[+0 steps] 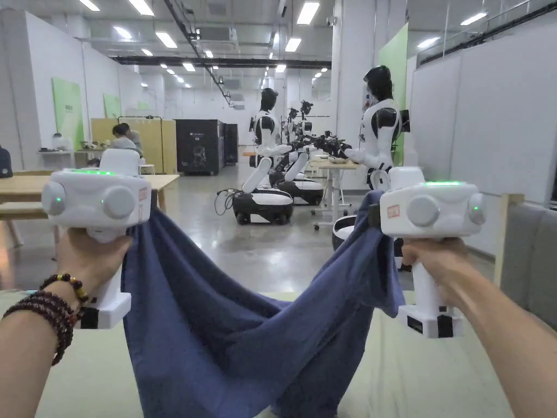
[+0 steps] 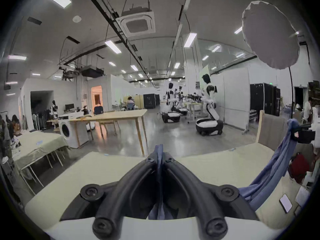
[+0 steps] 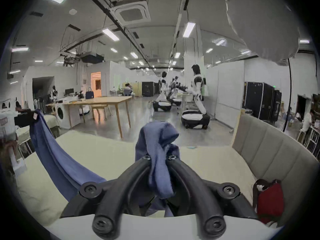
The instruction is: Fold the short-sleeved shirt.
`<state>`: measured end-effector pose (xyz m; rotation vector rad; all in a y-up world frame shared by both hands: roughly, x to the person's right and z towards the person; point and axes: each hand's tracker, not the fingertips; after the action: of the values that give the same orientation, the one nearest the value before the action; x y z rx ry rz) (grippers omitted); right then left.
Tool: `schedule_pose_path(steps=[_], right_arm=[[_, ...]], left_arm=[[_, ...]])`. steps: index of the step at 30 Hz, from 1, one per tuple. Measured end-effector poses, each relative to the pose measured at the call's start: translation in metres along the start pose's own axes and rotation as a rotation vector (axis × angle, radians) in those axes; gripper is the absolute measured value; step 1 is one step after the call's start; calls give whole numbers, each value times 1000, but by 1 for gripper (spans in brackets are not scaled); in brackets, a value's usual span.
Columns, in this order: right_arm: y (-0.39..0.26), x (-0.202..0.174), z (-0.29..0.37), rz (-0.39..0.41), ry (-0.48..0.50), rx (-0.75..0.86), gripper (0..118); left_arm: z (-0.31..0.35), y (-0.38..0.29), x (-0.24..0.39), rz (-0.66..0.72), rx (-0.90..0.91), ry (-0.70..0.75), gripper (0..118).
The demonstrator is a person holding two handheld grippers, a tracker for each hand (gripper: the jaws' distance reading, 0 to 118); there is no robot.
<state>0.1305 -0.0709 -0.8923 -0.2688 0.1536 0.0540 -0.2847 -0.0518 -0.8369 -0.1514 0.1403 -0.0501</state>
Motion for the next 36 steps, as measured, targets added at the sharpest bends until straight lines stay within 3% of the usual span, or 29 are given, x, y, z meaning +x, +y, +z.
schedule_pose_path(steps=[4, 8, 11, 15, 21, 23, 28, 31, 33, 35, 36], right_arm=[[-34, 15, -7, 9, 11, -16, 9], [-62, 30, 32, 35, 44, -5, 9], [-89, 40, 82, 65, 73, 1, 9], [-136, 44, 165, 162, 121, -23, 9], [-227, 49, 273, 218, 171, -124, 9], [-263, 52, 292, 230, 179, -231, 9], [-349, 60, 283, 368, 198, -588, 9], [-383, 69, 264, 344, 196, -707, 9], [-388, 73, 258, 273, 208, -673, 9], [-379, 79, 261, 265, 215, -663, 11], [-374, 82, 264, 236, 211, -647, 16]], left_arm=[[3, -34, -3, 11, -35, -21, 1], [35, -62, -15, 3, -45, -58, 1], [75, -86, -28, -9, -79, -82, 1], [146, -130, -47, 100, -117, -124, 1], [237, -215, -71, 146, -238, -197, 1], [263, -247, -74, 113, -302, -204, 1], [296, -319, -66, -2, -471, -246, 1], [292, -354, -65, 3, -591, -221, 1], [288, -370, -66, -19, -621, -197, 1], [288, -375, -70, 37, -597, -218, 2], [289, -374, -71, 50, -590, -208, 8]])
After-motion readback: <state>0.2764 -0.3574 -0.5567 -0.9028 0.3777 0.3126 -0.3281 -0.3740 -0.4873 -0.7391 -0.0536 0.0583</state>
